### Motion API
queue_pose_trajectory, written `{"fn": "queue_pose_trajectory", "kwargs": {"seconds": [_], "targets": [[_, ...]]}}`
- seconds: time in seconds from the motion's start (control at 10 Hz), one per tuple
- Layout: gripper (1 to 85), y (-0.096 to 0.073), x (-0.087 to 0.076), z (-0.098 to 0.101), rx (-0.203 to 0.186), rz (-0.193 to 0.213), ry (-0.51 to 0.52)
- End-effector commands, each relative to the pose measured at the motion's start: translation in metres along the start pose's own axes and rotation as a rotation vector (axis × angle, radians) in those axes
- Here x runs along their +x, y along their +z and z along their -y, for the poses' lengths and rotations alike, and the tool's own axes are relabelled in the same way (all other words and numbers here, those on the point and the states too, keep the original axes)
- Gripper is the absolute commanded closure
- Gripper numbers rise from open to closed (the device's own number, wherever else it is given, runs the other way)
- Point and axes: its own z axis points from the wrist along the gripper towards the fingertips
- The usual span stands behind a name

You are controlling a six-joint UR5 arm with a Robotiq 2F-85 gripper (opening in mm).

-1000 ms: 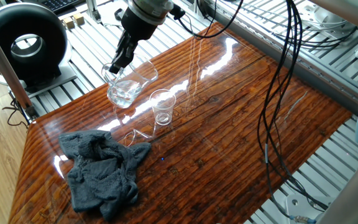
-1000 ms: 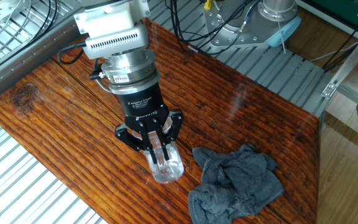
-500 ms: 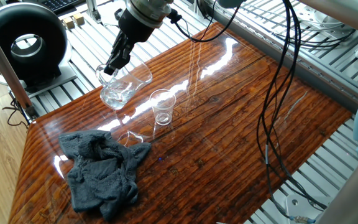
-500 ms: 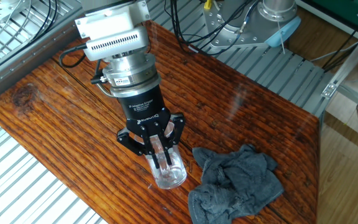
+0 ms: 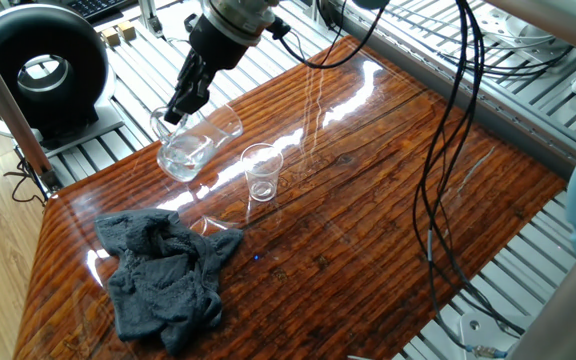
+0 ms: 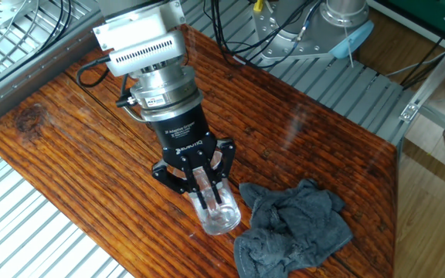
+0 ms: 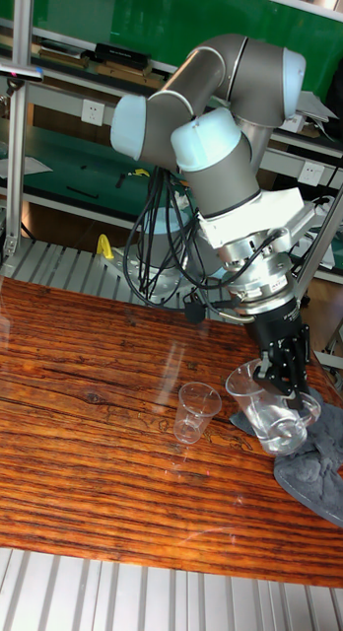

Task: Pour the water from one cup into another empty cup

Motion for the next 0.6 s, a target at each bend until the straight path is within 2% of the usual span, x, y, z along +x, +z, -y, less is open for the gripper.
{"fn": "queue_pose_trajectory", "kwargs": {"seconds": [0.0,0.2,0.3,0.5], "targets": [[84.7,-0.005,0.000,-0.005,-0.034,0.006,-0.007],[84.7,-0.017,0.011,0.000,-0.042,-0.027,-0.024],[84.7,-0.020,0.015,0.002,-0.051,-0.028,-0.033],[84.7,-0.018,0.015,0.003,-0.068,0.001,-0.047]]}}
